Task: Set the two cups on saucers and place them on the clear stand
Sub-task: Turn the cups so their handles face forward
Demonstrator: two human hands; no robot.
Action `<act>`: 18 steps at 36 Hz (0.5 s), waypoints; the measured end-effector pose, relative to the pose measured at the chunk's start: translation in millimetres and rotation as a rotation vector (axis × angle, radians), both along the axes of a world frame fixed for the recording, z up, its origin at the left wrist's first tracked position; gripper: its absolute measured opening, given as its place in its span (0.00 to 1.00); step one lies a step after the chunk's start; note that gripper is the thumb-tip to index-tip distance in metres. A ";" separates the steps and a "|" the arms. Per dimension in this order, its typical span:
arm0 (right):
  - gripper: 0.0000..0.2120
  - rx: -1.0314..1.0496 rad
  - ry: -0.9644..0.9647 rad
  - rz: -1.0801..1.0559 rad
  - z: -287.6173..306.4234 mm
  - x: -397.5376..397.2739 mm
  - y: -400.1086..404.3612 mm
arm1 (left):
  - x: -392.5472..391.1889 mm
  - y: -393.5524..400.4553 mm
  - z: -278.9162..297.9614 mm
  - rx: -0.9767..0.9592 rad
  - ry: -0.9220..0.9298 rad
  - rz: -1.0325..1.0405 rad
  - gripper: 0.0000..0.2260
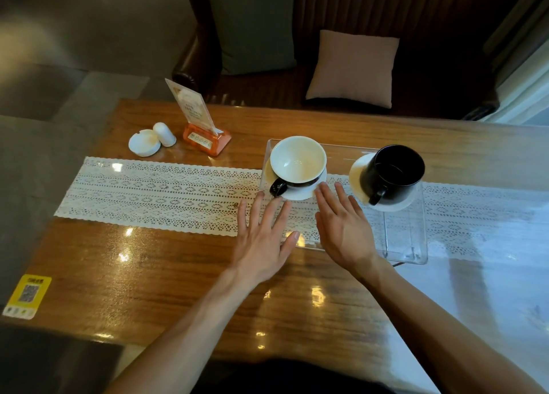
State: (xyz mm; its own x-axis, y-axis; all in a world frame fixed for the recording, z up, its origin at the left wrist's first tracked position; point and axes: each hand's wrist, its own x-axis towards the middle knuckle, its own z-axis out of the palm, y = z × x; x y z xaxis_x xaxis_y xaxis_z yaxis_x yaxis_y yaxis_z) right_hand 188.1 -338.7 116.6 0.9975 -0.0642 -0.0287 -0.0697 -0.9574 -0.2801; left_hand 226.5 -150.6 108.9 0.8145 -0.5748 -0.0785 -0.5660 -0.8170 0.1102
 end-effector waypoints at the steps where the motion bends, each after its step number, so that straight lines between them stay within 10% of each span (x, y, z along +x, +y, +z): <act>1: 0.25 0.006 0.002 -0.003 -0.4 0.4 -0.4 | 0.0 0.9 -0.2 0.003 0.003 -0.007 0.29; 18: 0.28 0.055 0.017 0.044 5.0 -8.7 -1.1 | 35.4 21.7 6.8 -0.124 -0.085 0.003 0.21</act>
